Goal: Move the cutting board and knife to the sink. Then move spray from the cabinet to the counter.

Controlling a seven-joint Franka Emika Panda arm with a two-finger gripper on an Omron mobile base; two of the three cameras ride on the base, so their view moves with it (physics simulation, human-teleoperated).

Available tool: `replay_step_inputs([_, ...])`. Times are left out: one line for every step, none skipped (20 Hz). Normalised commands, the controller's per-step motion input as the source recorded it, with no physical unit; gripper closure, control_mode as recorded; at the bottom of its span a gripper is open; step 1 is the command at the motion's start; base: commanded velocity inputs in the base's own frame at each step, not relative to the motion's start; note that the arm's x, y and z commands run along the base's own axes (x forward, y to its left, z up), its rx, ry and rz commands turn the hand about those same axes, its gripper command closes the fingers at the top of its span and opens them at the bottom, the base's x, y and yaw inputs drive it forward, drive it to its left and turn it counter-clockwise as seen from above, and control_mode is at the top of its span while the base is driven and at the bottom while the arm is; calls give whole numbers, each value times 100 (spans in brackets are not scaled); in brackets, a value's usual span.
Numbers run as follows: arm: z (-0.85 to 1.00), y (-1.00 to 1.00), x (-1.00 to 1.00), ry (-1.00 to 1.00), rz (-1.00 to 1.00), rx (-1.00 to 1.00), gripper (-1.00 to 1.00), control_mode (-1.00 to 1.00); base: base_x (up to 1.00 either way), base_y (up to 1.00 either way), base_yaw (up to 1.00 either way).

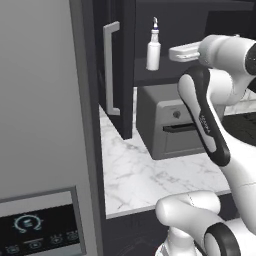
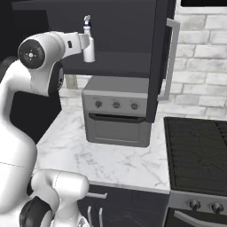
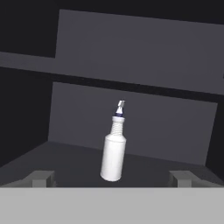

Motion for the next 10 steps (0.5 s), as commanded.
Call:
replay_step_inputs([-11,0,35,0,0,0,-100,-100,0,0,0])
replay_step_inputs([-8,0,32,0,0,0,-100,-100,0,0,0])
replay_step_inputs([-10,0,26,0,0,0,-100,-100,0,0,0])
replay_step_inputs([-6,0,16,0,0,0,-100,-100,0,0,0])
replay_step_inputs([-5,0,19,0,0,0,-100,-100,0,0,0])
replay_step_inputs([-5,0,17,0,0,0,-100,-100,0,0,0])
replay_step_inputs([-5,0,16,0,0,0,-100,-100,0,0,0])
replay_step_inputs([0,0,13,0,0,0,-100,-100,0,0,0])
replay_step_inputs([0,0,11,0,0,0,-100,-100,0,0,0])
replay_step_inputs([-3,0,7,0,0,0,-100,-100,0,0,0])
